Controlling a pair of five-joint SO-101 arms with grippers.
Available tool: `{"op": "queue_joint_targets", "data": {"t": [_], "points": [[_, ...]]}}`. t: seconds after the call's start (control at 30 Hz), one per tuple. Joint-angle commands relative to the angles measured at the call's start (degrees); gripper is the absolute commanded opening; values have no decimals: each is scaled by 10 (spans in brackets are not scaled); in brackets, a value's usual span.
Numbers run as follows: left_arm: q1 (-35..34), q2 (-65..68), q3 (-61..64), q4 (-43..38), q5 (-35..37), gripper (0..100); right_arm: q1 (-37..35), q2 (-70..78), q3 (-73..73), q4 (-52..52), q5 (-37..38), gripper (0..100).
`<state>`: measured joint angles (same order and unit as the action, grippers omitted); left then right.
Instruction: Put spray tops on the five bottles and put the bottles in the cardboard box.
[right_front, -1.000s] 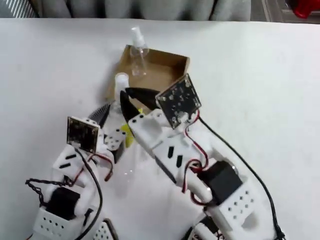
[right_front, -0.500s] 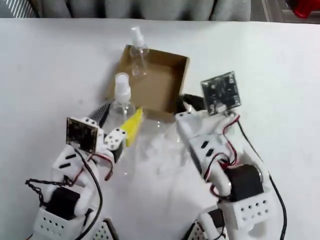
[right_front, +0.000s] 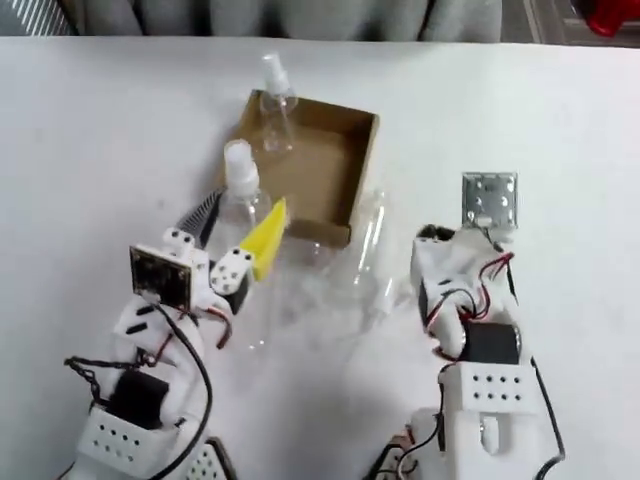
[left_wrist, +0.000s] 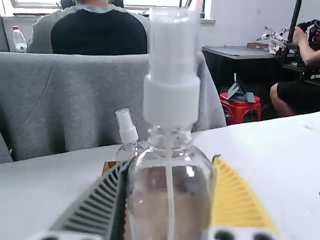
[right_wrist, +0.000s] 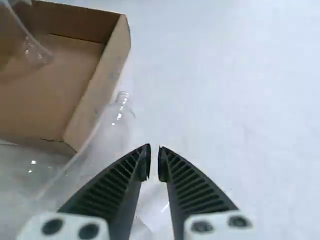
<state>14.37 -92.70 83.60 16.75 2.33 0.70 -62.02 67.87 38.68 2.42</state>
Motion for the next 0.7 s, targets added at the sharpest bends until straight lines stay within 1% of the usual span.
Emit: {"op": "queue_joint_targets", "data": {"t": [0.0,0.13,0.23,0.5,0.67], "points": [[-27,-117,-11,-43,-2,22,24,-4,42,-85,0,16],[-32,-113,-25,-43,-2,22,23,-4,91,-128,0,16],[-40,-65,-62,-56,-3,22,24,-4,114,-172,-4,16],[-101,173,-198,-155,-1,23,24,-4,165,-240,-5,16],[-116,313,-246,-235,-1,24,21,-4,215,-299,-5,16]]}}
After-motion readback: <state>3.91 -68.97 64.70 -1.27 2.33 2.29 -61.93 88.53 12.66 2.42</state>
